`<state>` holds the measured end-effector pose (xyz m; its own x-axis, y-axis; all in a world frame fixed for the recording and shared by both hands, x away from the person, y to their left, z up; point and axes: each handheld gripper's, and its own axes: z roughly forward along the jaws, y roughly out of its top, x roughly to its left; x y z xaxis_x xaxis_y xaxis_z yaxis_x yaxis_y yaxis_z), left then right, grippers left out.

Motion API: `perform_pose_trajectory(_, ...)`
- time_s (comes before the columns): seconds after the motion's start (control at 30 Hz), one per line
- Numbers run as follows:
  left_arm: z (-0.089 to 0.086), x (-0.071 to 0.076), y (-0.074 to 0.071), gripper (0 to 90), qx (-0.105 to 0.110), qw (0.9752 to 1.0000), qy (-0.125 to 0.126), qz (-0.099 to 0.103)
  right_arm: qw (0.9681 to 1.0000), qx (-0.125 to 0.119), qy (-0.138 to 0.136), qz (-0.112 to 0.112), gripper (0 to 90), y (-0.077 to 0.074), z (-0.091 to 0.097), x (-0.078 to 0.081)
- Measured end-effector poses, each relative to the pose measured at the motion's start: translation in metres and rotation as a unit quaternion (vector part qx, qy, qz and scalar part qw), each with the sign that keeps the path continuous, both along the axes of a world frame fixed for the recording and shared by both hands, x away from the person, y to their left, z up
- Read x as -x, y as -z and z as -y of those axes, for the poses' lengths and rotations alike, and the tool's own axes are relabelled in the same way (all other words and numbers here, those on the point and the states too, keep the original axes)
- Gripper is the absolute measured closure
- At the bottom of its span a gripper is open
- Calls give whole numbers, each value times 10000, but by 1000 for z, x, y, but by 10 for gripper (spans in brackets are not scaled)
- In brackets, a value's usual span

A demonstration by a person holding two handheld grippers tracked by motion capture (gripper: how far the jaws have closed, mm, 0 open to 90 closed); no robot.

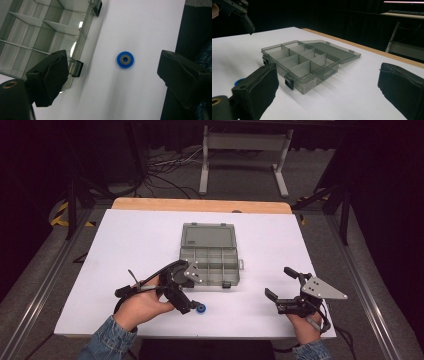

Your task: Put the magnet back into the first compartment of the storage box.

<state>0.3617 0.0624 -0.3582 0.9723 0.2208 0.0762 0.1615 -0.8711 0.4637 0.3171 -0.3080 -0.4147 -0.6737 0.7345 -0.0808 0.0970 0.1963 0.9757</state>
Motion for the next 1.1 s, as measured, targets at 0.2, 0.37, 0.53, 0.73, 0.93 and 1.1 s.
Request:
perform_pose_trajectory(0.2, 7, 0, 8, 113, -74, 9999, 64, -83, 10000, 7, -11, -15, 40, 0, -1, 0)
perform_pose_trajectory(0.37, 14, -1, 19, 119, -120, 9994, 182, -263, 10000, 0, -11, 2, 40, 0, 0, 0)
perform_pose_trajectory(0.53, 19, -1, 26, 124, -215, 9989, 226, -359, 10000, -18, 0, -2, 40, -1, 1, 0)
perform_pose_trajectory(0.73, 23, -2, 34, 127, -352, 9979, 275, -461, 10000, -11, 2, -6, 40, -1, 1, 0)
perform_pose_trajectory(0.93, 26, -2, 41, 137, -430, 9973, 279, -521, 10000, -16, -8, -10, 40, -1, 1, 0)
perform_pose_trajectory(1.1, 30, -1, 50, 150, -554, 9960, 370, -593, 10000, -14, -14, -11, 40, -1, 1, 0)
